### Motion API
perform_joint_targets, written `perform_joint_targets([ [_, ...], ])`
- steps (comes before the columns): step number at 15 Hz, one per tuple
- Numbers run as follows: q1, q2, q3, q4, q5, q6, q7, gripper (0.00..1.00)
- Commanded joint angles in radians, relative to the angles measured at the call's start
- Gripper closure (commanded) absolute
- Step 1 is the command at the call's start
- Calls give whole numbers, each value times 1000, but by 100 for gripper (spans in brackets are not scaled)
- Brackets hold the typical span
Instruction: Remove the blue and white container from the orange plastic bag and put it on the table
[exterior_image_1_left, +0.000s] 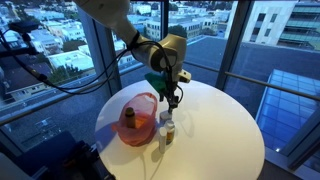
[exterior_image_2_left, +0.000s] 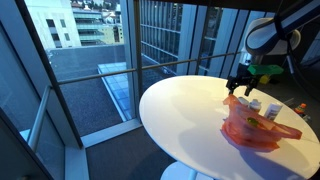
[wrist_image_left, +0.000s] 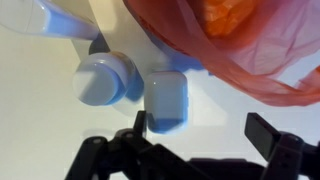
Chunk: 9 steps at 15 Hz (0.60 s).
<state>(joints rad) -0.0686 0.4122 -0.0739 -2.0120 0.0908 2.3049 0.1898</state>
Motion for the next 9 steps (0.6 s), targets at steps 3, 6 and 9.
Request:
perform_joint_targets([
  [3,22,-76,4,-27,-11,16,-11,0],
  [6,25,-84,5,-41,-5,43,-15,0],
  [9,21,-79,5,-54,4,65,-19,0],
])
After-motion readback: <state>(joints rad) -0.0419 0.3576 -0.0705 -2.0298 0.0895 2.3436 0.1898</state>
